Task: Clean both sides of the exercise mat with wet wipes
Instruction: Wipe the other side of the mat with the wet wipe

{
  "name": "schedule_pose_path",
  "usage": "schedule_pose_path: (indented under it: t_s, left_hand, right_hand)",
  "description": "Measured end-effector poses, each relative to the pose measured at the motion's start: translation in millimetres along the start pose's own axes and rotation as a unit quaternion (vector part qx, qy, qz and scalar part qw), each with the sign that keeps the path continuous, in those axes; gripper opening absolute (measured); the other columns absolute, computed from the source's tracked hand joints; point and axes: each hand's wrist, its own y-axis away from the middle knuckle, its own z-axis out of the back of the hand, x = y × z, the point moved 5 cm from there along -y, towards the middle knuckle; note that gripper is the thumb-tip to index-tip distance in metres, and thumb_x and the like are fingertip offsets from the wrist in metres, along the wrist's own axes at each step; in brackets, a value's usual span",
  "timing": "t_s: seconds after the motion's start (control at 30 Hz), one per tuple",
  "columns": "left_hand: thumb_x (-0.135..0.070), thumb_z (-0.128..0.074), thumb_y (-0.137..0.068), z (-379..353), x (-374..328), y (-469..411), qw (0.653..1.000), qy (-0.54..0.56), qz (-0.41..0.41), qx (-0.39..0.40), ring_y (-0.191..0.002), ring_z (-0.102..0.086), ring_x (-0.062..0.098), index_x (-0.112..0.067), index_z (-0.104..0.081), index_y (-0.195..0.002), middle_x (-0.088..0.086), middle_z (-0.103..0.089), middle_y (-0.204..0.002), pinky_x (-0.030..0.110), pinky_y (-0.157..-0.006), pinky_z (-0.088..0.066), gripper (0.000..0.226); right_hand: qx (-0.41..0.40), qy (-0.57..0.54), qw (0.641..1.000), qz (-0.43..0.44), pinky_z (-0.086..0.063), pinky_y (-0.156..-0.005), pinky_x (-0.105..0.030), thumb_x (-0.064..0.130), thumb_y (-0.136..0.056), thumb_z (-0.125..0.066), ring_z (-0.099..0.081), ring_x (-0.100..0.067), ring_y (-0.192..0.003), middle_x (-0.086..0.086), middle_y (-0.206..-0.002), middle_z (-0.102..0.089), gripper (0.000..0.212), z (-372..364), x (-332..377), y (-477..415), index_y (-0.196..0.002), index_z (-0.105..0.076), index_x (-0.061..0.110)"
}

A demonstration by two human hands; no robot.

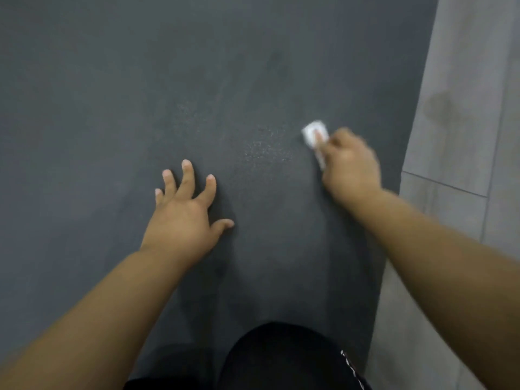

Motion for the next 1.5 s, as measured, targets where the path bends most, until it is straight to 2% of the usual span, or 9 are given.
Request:
schedule_pose_path:
  t_s: [0.13,0.27,0.43,0.7,0.9,1.03,1.17,1.33,1.5]
  left_hand:
    - [-0.056,-0.052,-0.086,-5.2,-6.1,-2.8,1.000,-0.009,0.024,0.015,-0.140,0.020,0.038,-0.026,-0.004,-0.151,0.007,0.027,-0.154,0.051,-0.115,-0.002,0.086]
    - [-0.054,-0.054,-0.086,-4.7,-7.8,-6.4,0.999,-0.015,0.032,0.034,-0.140,0.021,0.039,-0.025,-0.003,-0.151,0.009,0.028,-0.153,0.054,-0.115,-0.002,0.087]
    - [-0.052,-0.056,-0.086,-4.4,-10.9,-6.0,0.998,-0.014,0.049,0.036,-0.140,0.020,0.039,-0.024,-0.005,-0.151,0.008,0.027,-0.153,0.054,-0.114,-0.004,0.087]
    - [-0.049,-0.056,-0.088,-8.0,-9.7,-2.0,0.998,0.007,0.053,0.019,-0.141,0.021,0.034,-0.029,-0.003,-0.150,0.003,0.027,-0.154,0.050,-0.116,-0.003,0.085]
    - [-0.040,-0.051,-0.094,-5.5,-19.9,2.0,0.999,0.000,0.040,0.009,-0.141,0.023,0.032,-0.020,0.001,-0.151,0.006,0.028,-0.153,0.045,-0.117,-0.001,0.080]
    - [-0.017,-0.039,-0.098,-16.8,-38.8,9.6,0.995,-0.040,-0.089,-0.013,-0.142,0.022,0.028,-0.021,-0.002,-0.151,0.002,0.024,-0.155,0.042,-0.116,0.007,0.065]
    - [-0.015,-0.036,-0.094,-15.1,-45.3,10.0,0.996,-0.029,-0.079,-0.023,-0.144,0.012,0.027,-0.020,-0.009,-0.151,0.001,0.013,-0.158,0.043,-0.116,0.004,0.063]
    - [-0.027,-0.034,-0.098,-2.9,-49.5,10.9,0.996,-0.042,-0.072,-0.015,-0.145,0.000,0.026,-0.024,-0.018,-0.150,-0.002,0.003,-0.159,0.042,-0.116,-0.013,0.054]
    - [-0.030,-0.035,-0.099,0.2,-45.9,8.5,0.994,-0.060,-0.074,-0.049,-0.144,-0.013,0.026,-0.024,-0.030,-0.146,-0.001,-0.010,-0.158,0.043,-0.111,-0.027,0.048]
  right_hand:
    - [0.033,0.018,0.992,-0.124,-0.043,-0.070,-0.043,0.011,-0.091,-0.047,-0.050,-0.038,-0.083,-0.020,-0.102,-0.046,0.046,0.6,-62.0,-9.8,-0.136,-0.044,0.015]
    - [-0.008,-0.050,0.999,0.011,-0.037,-0.048,-0.034,0.008,-0.079,-0.050,-0.051,-0.035,-0.058,-0.018,-0.079,-0.053,0.040,-15.2,-1.8,51.0,-0.117,-0.061,0.004]
    - [0.020,-0.039,0.978,0.202,-0.027,-0.054,-0.030,0.011,-0.076,-0.048,-0.043,-0.023,-0.061,0.000,-0.080,-0.053,0.047,-13.5,42.4,128.8,-0.122,-0.053,0.016]
    - [0.013,-0.007,0.990,-0.138,-0.042,-0.063,-0.041,0.012,-0.092,-0.048,-0.050,-0.035,-0.076,-0.018,-0.092,-0.047,0.045,-1.8,-91.5,43.9,-0.137,-0.046,0.014]
    - [0.033,-0.046,0.993,0.100,-0.030,-0.050,-0.035,0.009,-0.079,-0.044,-0.047,-0.029,-0.054,-0.012,-0.074,-0.053,0.048,-9.0,-8.9,161.2,-0.127,-0.047,0.004]
    - [0.083,-0.014,0.973,0.214,-0.027,-0.054,-0.034,0.011,-0.087,-0.045,-0.043,-0.024,-0.060,-0.004,-0.081,-0.052,0.040,-2.8,-10.6,206.4,-0.126,-0.048,0.008]
    - [0.022,-0.013,1.000,-0.006,-0.044,-0.049,-0.036,0.009,-0.090,-0.047,-0.050,-0.031,-0.057,-0.017,-0.073,-0.053,0.032,1.1,-74.3,129.5,-0.117,-0.061,0.000]
    - [0.041,-0.034,0.962,-0.268,-0.039,-0.082,-0.039,0.007,-0.088,-0.041,-0.049,-0.038,-0.104,-0.022,-0.124,-0.046,0.057,-2.0,-100.9,58.5,-0.144,-0.031,0.008]
    - [0.003,-0.044,0.999,-0.027,-0.034,-0.047,-0.032,0.006,-0.081,-0.043,-0.049,-0.031,-0.056,-0.018,-0.077,-0.054,0.049,-10.4,-16.9,134.1,-0.129,-0.045,-0.003]
